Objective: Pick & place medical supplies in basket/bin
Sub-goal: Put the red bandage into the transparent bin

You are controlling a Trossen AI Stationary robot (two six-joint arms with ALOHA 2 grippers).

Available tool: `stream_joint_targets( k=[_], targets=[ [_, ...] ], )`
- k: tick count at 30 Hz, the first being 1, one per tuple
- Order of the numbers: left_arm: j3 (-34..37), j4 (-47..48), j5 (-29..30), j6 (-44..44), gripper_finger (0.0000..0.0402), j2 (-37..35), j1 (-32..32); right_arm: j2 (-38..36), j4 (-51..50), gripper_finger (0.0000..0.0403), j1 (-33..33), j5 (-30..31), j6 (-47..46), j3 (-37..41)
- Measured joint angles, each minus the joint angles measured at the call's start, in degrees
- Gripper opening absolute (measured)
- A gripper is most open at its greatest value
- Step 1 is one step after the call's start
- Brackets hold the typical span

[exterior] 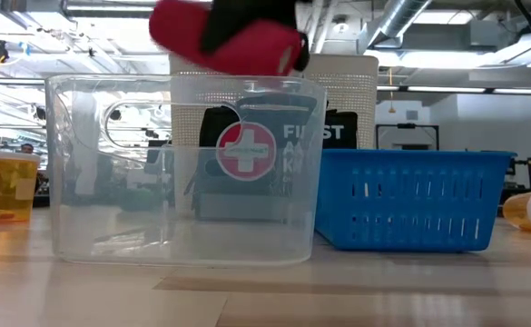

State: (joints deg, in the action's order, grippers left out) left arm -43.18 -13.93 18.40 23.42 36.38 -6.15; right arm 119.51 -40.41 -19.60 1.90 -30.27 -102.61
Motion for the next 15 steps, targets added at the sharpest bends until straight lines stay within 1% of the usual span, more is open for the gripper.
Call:
stream_joint_targets(
  k=[2,5,8,11,15],
  targets=[
    [0.00,0.00,-0.18,0.00,0.0290,-0.02,0.00,0.15,-1.01,0.0056,-0.33,1.15,0.52,0.22],
    [0.00,-0.15,-0.18,0.00,0.0290,-0.01,0.00,-0.31,0.34,0.0056,0.07,1.91,1.88,0.90],
    [0.00,-0.40,-0.18,-0.07,0.0290,0.00,0.00,0.08,-0.33,0.0068,0.61,2.67,4.10,1.71],
    [0.00,-0.44,-0.18,-0.09,0.0290,0.00,0.00,-0.14,0.38,0.0097,0.71,3.29,6.08,1.63],
    [0.00,-0.44,-0.16,-0.17,0.0290,0.00,0.00,-0.14,0.01,0.0155,0.47,6.31,8.30,1.64]
  ],
)
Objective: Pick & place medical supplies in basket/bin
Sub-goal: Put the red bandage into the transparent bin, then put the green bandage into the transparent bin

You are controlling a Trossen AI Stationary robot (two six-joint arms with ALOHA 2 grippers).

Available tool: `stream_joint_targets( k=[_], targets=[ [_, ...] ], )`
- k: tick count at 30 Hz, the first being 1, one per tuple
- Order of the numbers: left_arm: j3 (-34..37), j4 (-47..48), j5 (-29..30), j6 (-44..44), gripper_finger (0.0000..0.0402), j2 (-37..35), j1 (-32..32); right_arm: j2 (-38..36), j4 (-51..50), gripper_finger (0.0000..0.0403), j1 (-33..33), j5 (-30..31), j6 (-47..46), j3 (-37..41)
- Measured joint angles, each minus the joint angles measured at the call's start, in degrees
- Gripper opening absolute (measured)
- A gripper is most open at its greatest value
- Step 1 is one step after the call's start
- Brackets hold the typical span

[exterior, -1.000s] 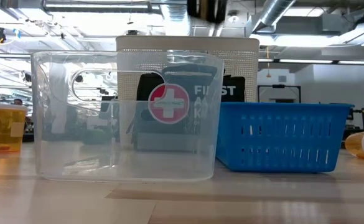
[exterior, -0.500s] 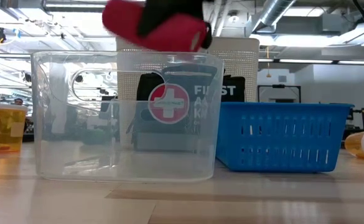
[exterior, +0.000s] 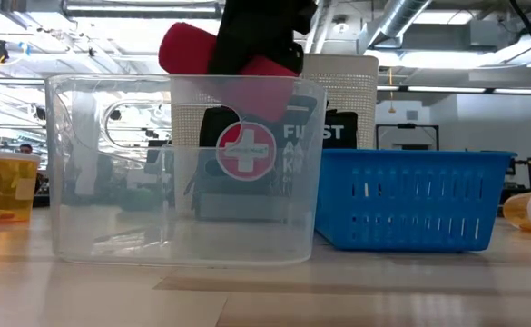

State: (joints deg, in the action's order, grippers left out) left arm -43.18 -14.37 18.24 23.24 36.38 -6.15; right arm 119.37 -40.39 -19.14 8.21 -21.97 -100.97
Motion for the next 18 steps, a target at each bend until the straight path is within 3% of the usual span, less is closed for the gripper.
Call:
stream_joint_targets(
  k=[8,13,18],
  targets=[
    [0.00,0.00,0.04,-0.24,0.0290,-0.02,0.00,-0.40,-1.25,0.0249,0.35,1.78,0.01,-1.02],
    [0.00,0.00,0.17,-0.31,0.0290,-0.02,0.00,-0.57,-10.11,0.0253,0.44,3.78,-1.26,-6.23],
    [0.00,0.00,0.22,-0.46,0.0290,-0.02,0.00,-0.63,-24.51,0.0244,-1.61,3.85,-8.80,-12.53]
  ],
)
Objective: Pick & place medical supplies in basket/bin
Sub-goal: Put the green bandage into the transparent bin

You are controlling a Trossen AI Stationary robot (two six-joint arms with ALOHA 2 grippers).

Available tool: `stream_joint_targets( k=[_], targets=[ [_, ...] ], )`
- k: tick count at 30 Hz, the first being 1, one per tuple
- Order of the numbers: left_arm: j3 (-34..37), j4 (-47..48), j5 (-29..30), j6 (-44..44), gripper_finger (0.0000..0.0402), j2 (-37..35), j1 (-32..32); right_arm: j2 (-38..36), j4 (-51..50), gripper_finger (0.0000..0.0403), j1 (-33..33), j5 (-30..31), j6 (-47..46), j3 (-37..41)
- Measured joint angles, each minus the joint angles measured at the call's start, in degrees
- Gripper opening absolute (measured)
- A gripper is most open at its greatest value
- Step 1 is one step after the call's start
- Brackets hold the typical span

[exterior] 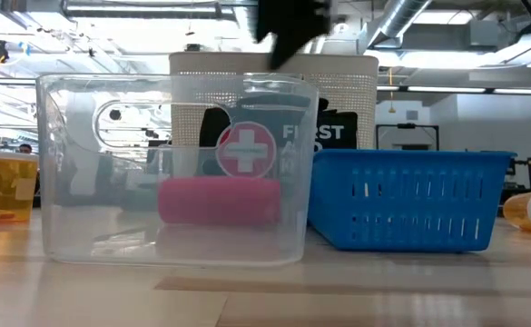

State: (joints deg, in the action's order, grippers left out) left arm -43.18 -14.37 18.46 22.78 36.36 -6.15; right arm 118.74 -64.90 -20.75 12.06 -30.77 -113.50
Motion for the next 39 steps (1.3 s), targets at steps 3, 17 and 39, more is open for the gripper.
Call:
stream_joint_targets(
  k=[3,17,39],
  targets=[
    [0.00,0.00,0.00,-0.83,0.0290,0.01,0.00,-0.09,-9.65,0.0239,-3.18,-0.69,-7.21,-2.18],
    [0.00,0.02,-0.05,-1.29,0.0290,0.17,0.00,-14.13,-20.54,0.0238,-13.74,10.53,-52.83,7.73],
    [-6.94,62.38,23.84,32.13,0.0286,7.14,7.02,-22.89,-8.88,0.0238,-19.63,24.43,-69.74,14.13]
  ],
)
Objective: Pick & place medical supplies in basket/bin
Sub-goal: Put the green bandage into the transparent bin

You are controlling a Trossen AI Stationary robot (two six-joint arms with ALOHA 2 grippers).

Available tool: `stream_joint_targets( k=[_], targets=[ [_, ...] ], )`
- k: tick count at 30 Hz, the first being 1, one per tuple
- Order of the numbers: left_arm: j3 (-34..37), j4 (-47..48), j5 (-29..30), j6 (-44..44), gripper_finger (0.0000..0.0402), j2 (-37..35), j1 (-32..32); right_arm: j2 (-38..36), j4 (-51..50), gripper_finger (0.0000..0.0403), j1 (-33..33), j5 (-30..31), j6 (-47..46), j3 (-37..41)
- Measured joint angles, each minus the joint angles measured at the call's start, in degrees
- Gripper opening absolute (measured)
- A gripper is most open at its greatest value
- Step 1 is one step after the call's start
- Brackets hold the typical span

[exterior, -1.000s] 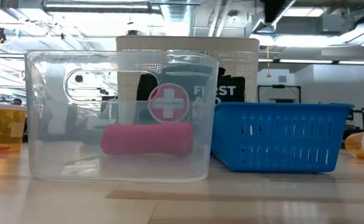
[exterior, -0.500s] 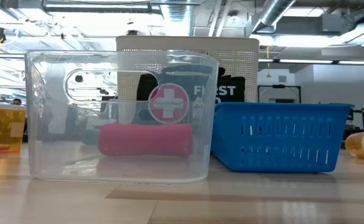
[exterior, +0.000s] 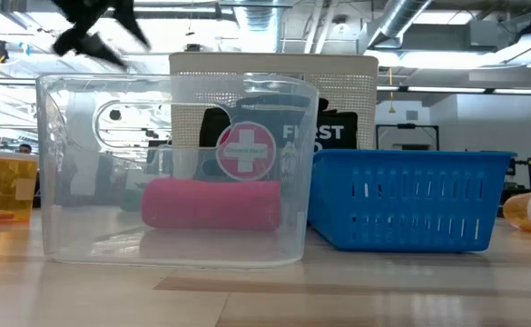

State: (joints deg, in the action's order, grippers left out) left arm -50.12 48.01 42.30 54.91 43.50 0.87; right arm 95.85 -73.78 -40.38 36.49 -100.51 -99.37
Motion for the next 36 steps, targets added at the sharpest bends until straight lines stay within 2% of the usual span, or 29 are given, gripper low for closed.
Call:
stream_joint_targets(
  k=[3,6,12,14,19,25,30,36],
  targets=[
    [-0.86,7.20,-6.71,2.93,0.0283,3.16,8.52,-0.60,-0.80,0.0238,0.02,0.11,0.00,0.00],
    [-0.25,7.56,-15.13,-0.39,0.0284,7.71,16.47,-1.45,-1.44,0.0238,0.04,1.02,0.00,0.00],
    [1.61,4.80,-17.39,-5.16,0.0300,17.81,26.37,-2.95,-2.58,0.0238,0.44,1.58,0.13,0.00],
    [2.57,2.11,-19.72,-6.54,0.0306,21.05,28.66,-3.34,-2.52,0.0238,0.26,2.54,0.07,0.00],
    [4.86,-3.24,-24.29,-9.59,0.0316,27.98,31.30,-3.34,-2.42,0.0238,0.28,3.71,-0.02,0.00],
    [8.62,-9.06,-27.49,-9.90,0.0315,31.80,32.48,-3.32,-1.79,0.0235,0.28,3.91,-0.02,0.00],
    [11.45,-14.01,-28.56,-9.94,0.0312,34.32,32.67,-3.32,-1.75,0.0226,0.28,3.89,-0.04,0.00],
    [11.57,-17.77,-28.60,-11.09,0.0308,37.75,32.67,-3.32,-1.59,0.0214,0.28,3.89,-0.04,0.00]
  ],
)
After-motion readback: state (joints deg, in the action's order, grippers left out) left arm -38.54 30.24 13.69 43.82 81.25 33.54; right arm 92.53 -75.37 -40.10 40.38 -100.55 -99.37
